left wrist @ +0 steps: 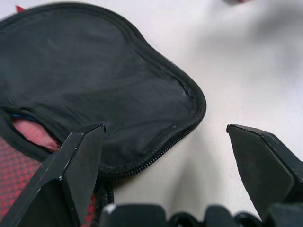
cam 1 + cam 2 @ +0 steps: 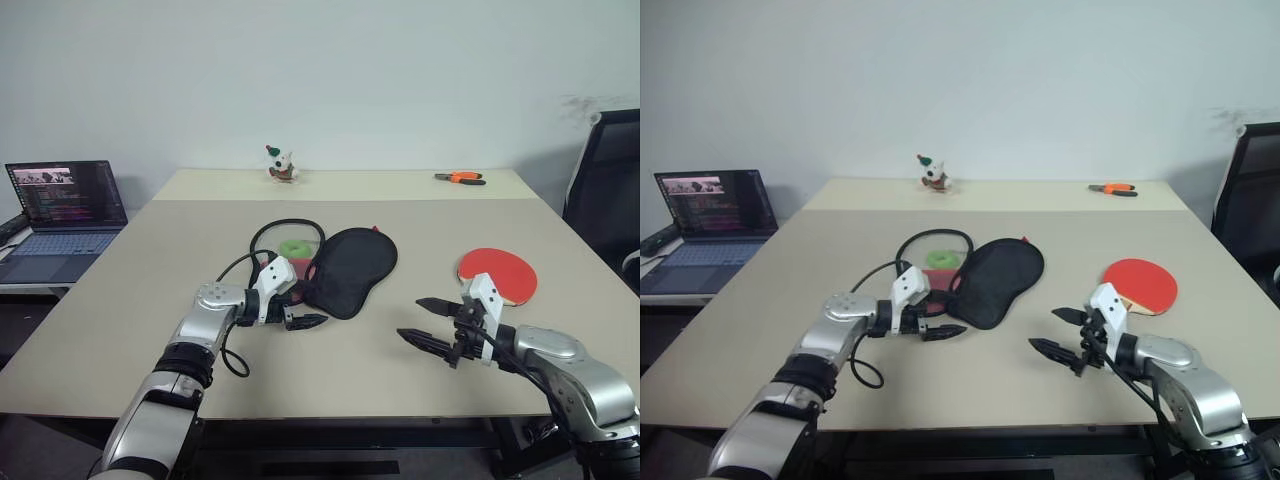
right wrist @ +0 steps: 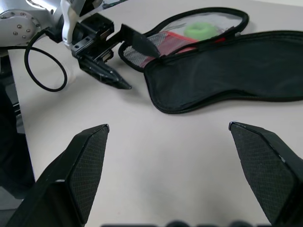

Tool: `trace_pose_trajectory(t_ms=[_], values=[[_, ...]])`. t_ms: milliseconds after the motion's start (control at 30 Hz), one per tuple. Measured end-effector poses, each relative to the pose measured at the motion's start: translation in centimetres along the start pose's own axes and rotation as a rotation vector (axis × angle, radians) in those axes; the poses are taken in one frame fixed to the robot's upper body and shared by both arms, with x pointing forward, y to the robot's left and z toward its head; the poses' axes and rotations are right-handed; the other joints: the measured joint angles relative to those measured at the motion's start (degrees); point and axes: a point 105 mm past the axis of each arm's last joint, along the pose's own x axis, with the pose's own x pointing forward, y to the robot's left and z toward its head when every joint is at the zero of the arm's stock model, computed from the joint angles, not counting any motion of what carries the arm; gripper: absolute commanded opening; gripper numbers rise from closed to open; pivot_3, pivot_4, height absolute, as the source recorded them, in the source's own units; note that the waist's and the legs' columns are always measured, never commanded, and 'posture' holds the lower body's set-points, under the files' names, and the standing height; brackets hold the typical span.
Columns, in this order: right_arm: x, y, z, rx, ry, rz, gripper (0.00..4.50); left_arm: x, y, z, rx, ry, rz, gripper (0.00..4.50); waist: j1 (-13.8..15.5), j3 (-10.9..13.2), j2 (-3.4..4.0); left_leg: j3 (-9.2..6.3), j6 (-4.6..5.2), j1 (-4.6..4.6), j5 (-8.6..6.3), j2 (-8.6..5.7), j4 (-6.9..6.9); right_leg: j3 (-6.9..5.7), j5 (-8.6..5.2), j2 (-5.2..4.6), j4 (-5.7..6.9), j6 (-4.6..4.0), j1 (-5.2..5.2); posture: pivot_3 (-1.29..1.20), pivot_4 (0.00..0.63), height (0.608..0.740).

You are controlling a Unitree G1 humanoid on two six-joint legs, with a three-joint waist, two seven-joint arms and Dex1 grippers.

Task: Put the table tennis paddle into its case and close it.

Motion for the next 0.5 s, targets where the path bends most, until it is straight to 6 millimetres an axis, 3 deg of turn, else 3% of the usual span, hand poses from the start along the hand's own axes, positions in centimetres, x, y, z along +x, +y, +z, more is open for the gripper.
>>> trace_pose_trajectory(t_ms=[67, 200, 367, 500], values=[[0.6, 0.3, 0.2, 0.001, -0.011, 0.013, 4.46, -0.5, -0.5, -0.4, -0.024, -0.011, 0.003, 4.49, 0.0, 0.0, 0.00, -0.01, 0.00, -0.01, 0.00, 0.05, 0.01, 0.00, 0.01, 0.00, 0.02, -0.02, -0.02, 0.00, 0.150, 0.740], [3.0, 0.0, 1.3, 0.008, -0.026, 0.001, 4.46, -4.0, -1.4, -1.0, -0.142, -0.046, 0.066, 4.49, -0.4, 0.0, -0.01, -0.06, -0.01, -0.01, 0.00, 0.29, 0.02, 0.24, 0.09, -0.07, 0.07, -0.16, -0.13, 0.00, 0.150, 0.740], [5.7, -1.3, -0.1, 0.108, 0.092, -0.088, 4.46, -8.1, 0.0, 0.0, -0.213, -0.087, 0.218, 4.49, 0.2, 0.0, 0.00, -0.02, -0.01, 0.00, 0.00, 0.29, 0.01, 0.26, 0.09, -0.06, 0.07, -0.17, -0.12, 0.00, 0.150, 0.740], [8.0, -1.6, -0.9, 0.180, 0.158, -0.126, 4.46, -9.7, -0.2, -0.2, -0.262, -0.083, 0.262, 4.49, 0.2, 0.0, 0.00, -0.01, -0.01, -0.02, 0.00, 0.26, -0.02, 0.40, 0.18, -0.07, 0.04, -0.32, -0.15, 0.00, 0.150, 0.740]])
